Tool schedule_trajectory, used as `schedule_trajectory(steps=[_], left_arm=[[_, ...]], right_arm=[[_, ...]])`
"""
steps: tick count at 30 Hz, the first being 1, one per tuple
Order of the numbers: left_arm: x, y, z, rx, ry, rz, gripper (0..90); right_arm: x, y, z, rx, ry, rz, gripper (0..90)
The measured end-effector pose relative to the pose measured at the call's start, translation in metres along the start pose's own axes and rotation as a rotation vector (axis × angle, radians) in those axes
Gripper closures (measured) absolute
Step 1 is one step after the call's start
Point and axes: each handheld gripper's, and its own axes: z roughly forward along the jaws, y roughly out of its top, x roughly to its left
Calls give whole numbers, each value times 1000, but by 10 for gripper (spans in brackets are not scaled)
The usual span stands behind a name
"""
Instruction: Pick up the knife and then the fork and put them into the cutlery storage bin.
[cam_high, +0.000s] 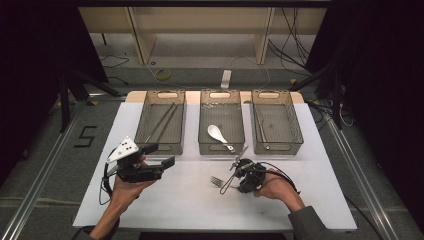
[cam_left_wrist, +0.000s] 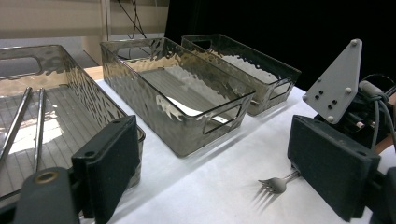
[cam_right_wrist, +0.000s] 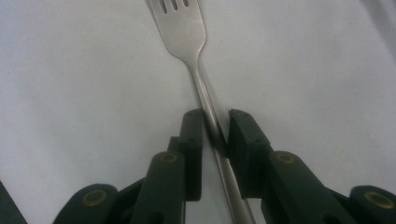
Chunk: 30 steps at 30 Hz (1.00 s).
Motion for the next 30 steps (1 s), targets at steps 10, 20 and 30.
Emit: schedule_trajectory(steps=[10, 20, 30], left_arm=[[0, 0, 0, -1, 0, 0, 160], [0, 0, 0, 2, -2, 5, 160], [0, 0, 0, 3, -1, 6, 160]], right_arm=[[1, 0, 1, 2, 5, -25, 808], [1, 1, 1, 2, 8, -31, 846], [0, 1, -3, -23, 20, -37, 850]])
